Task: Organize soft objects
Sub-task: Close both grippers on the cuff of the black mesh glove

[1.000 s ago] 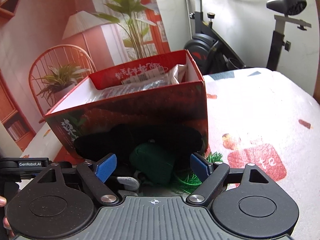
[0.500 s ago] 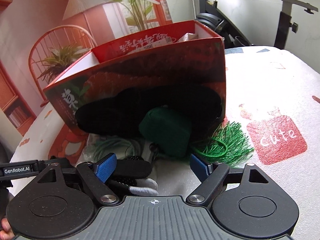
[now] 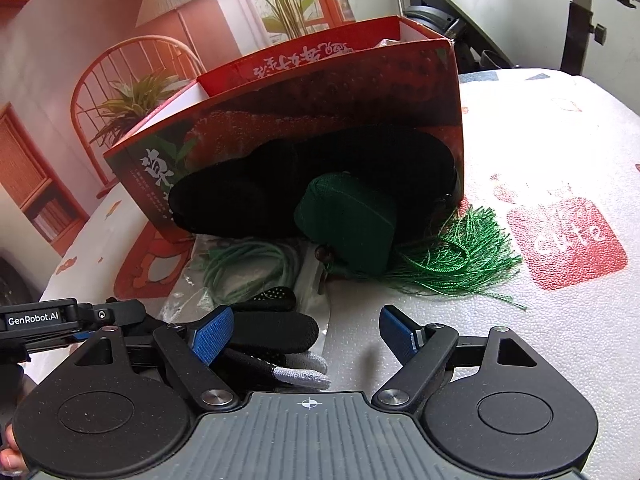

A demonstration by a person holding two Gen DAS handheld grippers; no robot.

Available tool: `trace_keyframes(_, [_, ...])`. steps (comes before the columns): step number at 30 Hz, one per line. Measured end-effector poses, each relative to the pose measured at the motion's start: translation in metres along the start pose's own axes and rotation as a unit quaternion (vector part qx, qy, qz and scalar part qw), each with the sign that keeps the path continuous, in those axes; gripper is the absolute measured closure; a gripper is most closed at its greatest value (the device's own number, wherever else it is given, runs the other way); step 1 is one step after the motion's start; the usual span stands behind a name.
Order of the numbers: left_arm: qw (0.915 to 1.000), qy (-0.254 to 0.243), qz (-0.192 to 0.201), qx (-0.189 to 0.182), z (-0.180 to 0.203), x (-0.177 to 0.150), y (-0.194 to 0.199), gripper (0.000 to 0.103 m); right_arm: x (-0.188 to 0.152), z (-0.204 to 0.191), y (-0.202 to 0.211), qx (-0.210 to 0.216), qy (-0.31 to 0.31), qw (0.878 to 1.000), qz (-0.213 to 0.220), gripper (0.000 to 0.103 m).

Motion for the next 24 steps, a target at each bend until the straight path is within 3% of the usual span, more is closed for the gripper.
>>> trace_keyframes(6, [0.9998,-0.015,0.013,-0.002,0.004,0.001,0.013,0.043,-0.003,-0.005,0.0,0.015,0.012,1.0,-0.011,0.025])
trace_keyframes(10, [0.9998,-0.016,0.001,-0.013,0.004,-0.005,0.013,0.043,-0.008,-0.005,-0.003,0.017,0.012,0.999,-0.026,0.025])
trace_keyframes(13, [0.9997,-0.011,-0.006,-0.02,0.003,-0.009,0.011,0.045,-0.009,-0.006,-0.004,0.018,0.015,0.999,-0.028,0.025])
trace_keyframes(20, [0.9986,-0.012,-0.007,-0.05,0.007,-0.013,0.008,0.066,-0.011,-0.004,-0.006,0.018,0.013,0.999,-0.032,0.026])
trace_keyframes(24, [0.9985,-0.021,-0.015,-0.049,0.011,-0.017,0.003,0.066,-0.011,-0.003,-0.006,0.016,0.014,0.999,-0.035,0.026])
Point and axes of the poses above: each gripper's, at about its wrist camera, not at the fingertips, and y roughly against the way its jaws point, z to its right, x to its top, the point moved 4 cm from there along -y, roughly the way its jaws point, and after that the axes turned 12 degrees about -y, right-handed, at the moved point
